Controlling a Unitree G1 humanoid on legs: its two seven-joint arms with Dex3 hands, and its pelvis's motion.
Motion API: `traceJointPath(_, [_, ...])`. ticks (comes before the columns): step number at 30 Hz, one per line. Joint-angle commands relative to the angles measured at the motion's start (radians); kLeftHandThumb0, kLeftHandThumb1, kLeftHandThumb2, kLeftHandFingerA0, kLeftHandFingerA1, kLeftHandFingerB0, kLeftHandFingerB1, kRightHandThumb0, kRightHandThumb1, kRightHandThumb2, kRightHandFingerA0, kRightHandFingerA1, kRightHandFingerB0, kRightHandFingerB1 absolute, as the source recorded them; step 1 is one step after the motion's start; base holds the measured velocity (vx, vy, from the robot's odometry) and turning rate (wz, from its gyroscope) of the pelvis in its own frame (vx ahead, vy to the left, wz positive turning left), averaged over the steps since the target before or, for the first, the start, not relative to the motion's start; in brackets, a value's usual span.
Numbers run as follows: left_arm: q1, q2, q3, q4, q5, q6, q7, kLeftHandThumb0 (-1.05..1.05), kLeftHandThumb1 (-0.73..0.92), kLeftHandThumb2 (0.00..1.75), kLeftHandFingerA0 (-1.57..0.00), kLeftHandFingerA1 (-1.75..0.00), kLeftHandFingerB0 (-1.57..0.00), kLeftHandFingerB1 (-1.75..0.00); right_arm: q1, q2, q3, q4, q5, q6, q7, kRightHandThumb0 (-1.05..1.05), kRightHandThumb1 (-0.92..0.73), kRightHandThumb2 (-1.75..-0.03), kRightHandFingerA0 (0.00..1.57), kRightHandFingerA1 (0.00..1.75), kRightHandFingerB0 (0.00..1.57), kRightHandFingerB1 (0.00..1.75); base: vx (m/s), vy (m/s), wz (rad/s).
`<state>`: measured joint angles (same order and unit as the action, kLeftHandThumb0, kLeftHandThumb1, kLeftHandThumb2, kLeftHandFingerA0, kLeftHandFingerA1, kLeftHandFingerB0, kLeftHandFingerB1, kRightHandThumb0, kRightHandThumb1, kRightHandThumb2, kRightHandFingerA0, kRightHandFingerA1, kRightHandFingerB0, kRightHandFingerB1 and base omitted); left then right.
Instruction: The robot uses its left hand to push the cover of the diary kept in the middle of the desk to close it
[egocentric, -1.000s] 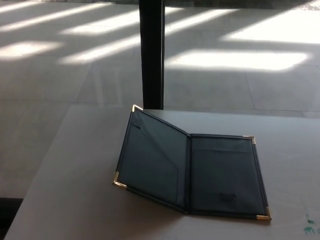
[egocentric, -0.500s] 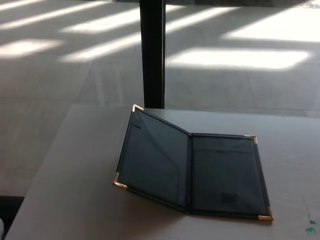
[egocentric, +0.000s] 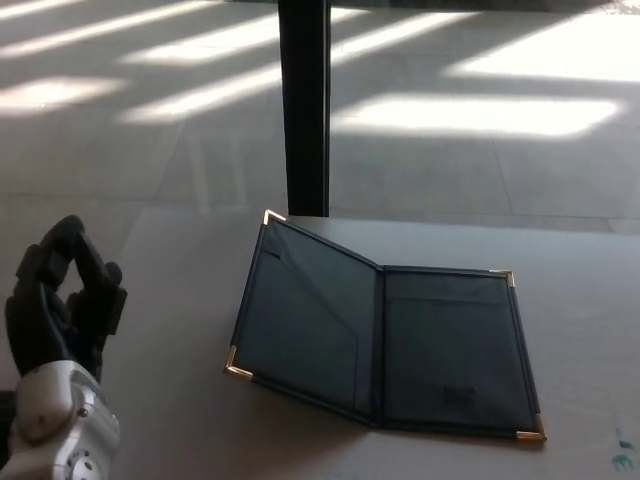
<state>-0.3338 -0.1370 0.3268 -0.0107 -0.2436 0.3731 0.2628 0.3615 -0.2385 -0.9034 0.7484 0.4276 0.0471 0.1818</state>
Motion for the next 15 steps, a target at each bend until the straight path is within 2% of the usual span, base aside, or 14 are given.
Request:
traceJointPath(1, [-0.01, -0.022, 0.007, 0.027, -0.016, 0.04, 0.046, -0.76, 0.92, 0.79, -0.33, -0.47, -0.27, -0.44, 0.005, -0.005, 0.007, 0.026, 0.041, -0.015, 0.012, -0.89, -0.92, -0.68, 0.7, 0.74, 0.67, 0.57, 0.0, 0.0, 0.0])
traceJointPath(2, [-0.01, -0.025, 0.013, 0.037, -0.014, 0.043, 0.056, -0.73, 0.79, 1.2, -0.29, -0.57, -0.15, -0.49, 0.01, 0.001, -0.003, 0.004, 0.07, 0.012, 0.028, -0.89, -0.91, -0.67, 0.65, 0.73, 0.63, 0.56, 0.0, 0.0, 0.0])
traceJointPath(3, [-0.012, -0.023, 0.013, 0.042, -0.01, 0.046, 0.061, -0.83, 0.92, 0.77, -0.35, -0.49, -0.28, -0.45, 0.016, 0.003, 0.003, -0.012, 0.066, 0.02, 0.018, -0.9, -0.92, -0.68, 0.67, 0.76, 0.64, 0.58, 0.0, 0.0, 0.0])
traceJointPath(5, [-0.019, -0.025, 0.025, 0.058, -0.014, 0.043, 0.076, -0.81, 0.92, 0.74, -0.41, -0.5, -0.31, -0.45, 0.01, -0.002, 0.002, -0.003, 0.069, 0.02, 0.002, -0.89, -0.91, -0.68, 0.7, 0.74, 0.67, 0.59, 0.0, 0.0, 0.0])
traceJointPath(7, [-0.024, -0.025, 0.033, 0.068, -0.024, 0.043, 0.075, -0.83, 0.92, 0.74, -0.41, -0.51, -0.31, -0.46, 0.017, -0.002, 0.019, -0.02, 0.052, 0.023, -0.016, -0.91, -0.92, -0.68, 0.73, 0.75, 0.69, 0.61, 0.0, 0.0, 0.0])
traceJointPath(8, [-0.027, -0.027, 0.041, 0.073, -0.03, 0.048, 0.082, -0.7, 0.76, 1.2, -0.41, -0.62, -0.15, -0.49, 0.021, 0.003, 0.022, -0.032, 0.058, 0.023, -0.012, -0.92, -0.91, -0.68, 0.76, 0.76, 0.67, 0.6, 0.0, 0.0, 0.0])
traceJointPath(9, [-0.027, -0.035, 0.051, 0.076, -0.038, 0.053, 0.092, -0.82, 0.91, 0.73, -0.43, -0.49, -0.34, -0.45, 0.02, 0.001, 0.024, -0.024, 0.059, 0.018, -0.009, -0.92, -0.91, -0.68, 0.72, 0.76, 0.67, 0.6, 0.0, 0.0, 0.0])
traceJointPath(12, [0.005, -0.101, 0.079, 0.043, -0.103, 0.061, 0.093, -0.84, 0.91, 0.75, -0.4, -0.54, -0.31, -0.47, 0.018, -0.001, 0.032, -0.025, 0.061, 0.022, -0.029, -0.91, -0.92, -0.68, 0.74, 0.72, 0.67, 0.56, 0.0, 0.0, 0.0])
traceJointPath(13, [0.014, -0.131, 0.089, 0.038, -0.127, 0.056, 0.094, -0.83, 0.92, 0.75, -0.45, -0.56, -0.33, -0.46, 0.018, -0.009, 0.034, -0.01, 0.067, 0.021, -0.008, -0.91, -0.92, -0.7, 0.7, 0.73, 0.63, 0.56, 0.0, 0.0, 0.0])
traceJointPath(14, [0.03, -0.16, 0.082, 0.034, -0.13, 0.045, 0.092, -0.91, 0.81, 0.89, -0.47, -0.63, -0.34, -0.54, 0.007, -0.007, 0.038, 0.008, 0.07, 0.002, 0.01, -0.89, -0.92, -0.69, 0.67, 0.75, 0.62, 0.56, 0.0, 0.0, 0.0])
traceJointPath(15, [0.033, -0.164, 0.085, 0.031, -0.13, 0.045, 0.091, -0.91, 0.81, 0.89, -0.47, -0.63, -0.34, -0.54, 0.006, -0.007, 0.04, 0.009, 0.071, -0.001, 0.011, -0.89, -0.92, -0.69, 0.67, 0.75, 0.62, 0.56, 0.0, 0.0, 0.0])
